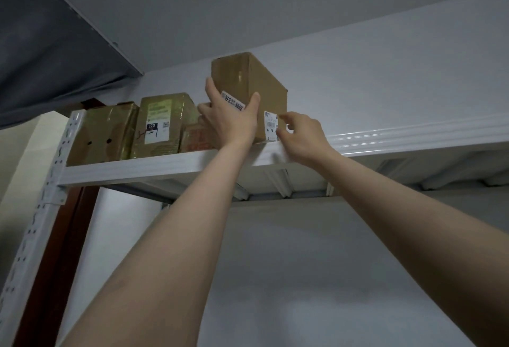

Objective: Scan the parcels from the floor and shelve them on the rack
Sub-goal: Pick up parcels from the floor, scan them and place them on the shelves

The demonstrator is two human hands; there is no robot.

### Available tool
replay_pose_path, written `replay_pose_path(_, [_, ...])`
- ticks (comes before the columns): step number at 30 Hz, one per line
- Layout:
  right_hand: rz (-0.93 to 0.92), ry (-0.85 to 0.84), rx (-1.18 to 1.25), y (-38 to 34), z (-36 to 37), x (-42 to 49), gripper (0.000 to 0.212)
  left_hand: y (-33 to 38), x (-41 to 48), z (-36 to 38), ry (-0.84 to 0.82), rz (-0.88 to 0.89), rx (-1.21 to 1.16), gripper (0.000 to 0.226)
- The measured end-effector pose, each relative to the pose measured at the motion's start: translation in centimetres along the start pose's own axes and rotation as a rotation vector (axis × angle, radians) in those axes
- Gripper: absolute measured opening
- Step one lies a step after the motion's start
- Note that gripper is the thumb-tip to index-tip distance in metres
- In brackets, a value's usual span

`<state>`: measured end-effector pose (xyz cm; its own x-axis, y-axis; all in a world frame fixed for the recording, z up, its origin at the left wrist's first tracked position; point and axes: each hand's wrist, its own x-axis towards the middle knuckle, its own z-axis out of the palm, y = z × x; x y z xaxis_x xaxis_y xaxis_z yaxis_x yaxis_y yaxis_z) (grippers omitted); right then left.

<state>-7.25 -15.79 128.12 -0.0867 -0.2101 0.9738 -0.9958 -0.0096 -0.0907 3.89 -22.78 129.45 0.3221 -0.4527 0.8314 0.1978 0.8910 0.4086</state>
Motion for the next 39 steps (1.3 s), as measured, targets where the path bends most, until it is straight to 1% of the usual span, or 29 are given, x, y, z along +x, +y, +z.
replay_pose_path(3, [-0.012, 0.003, -0.031, 0.5, 0.3, 0.3, 0.043, -0.1, -0.4, 1.3, -0.045, 0.089, 0.099, 0.094])
replay_pose_path(7, [0.002, 0.051, -0.029, 0.9, 0.6, 0.5, 0.035, 0.3, -1.7, 2.4, -0.129, 0.174, 0.204, 0.09])
replay_pose_path(11, [0.032, 0.099, -0.046, 1.0, 0.8, 0.9, 0.03, -0.2, -1.6, 3.3, -0.191, 0.199, 0.281, 0.083])
replay_pose_path(13, [0.038, 0.101, -0.059, 0.8, 0.9, 1.0, 0.035, -0.8, -1.2, 3.6, -0.211, 0.195, 0.316, 0.081])
replay_pose_path(16, [0.05, 0.085, -0.086, 0.8, 1.5, 1.2, 0.044, -2.1, -0.6, 3.7, -0.219, 0.156, 0.374, 0.079])
replay_pose_path(21, [0.03, 0.079, -0.148, 0.5, 2.2, 0.8, 0.044, -4.5, 0.5, 3.9, -0.189, 0.067, 0.52, 0.082])
replay_pose_path(24, [0.004, 0.08, -0.208, 0.6, 2.7, 0.6, 0.043, -5.5, 0.7, 4.4, -0.195, 0.057, 0.584, 0.079])
replay_pose_path(28, [-0.025, 0.084, -0.302, 1.0, 3.3, 0.5, 0.043, -6.1, 0.5, 4.7, -0.192, 0.028, 0.593, 0.069])
replay_pose_path(33, [-0.078, 0.098, -0.422, 1.2, 4.0, 0.0, 0.042, -5.3, 1.6, 5.0, -0.231, -0.109, 0.518, 0.048])
replay_pose_path(36, [-0.07, 0.098, -0.436, 1.0, 4.0, -0.2, 0.041, -5.1, 2.0, 5.0, -0.256, -0.153, 0.527, 0.045])
replay_pose_path(39, [-0.071, 0.087, -0.434, 0.8, 3.9, -0.4, 0.04, -5.1, 2.0, 5.0, -0.24, -0.153, 0.526, 0.042])
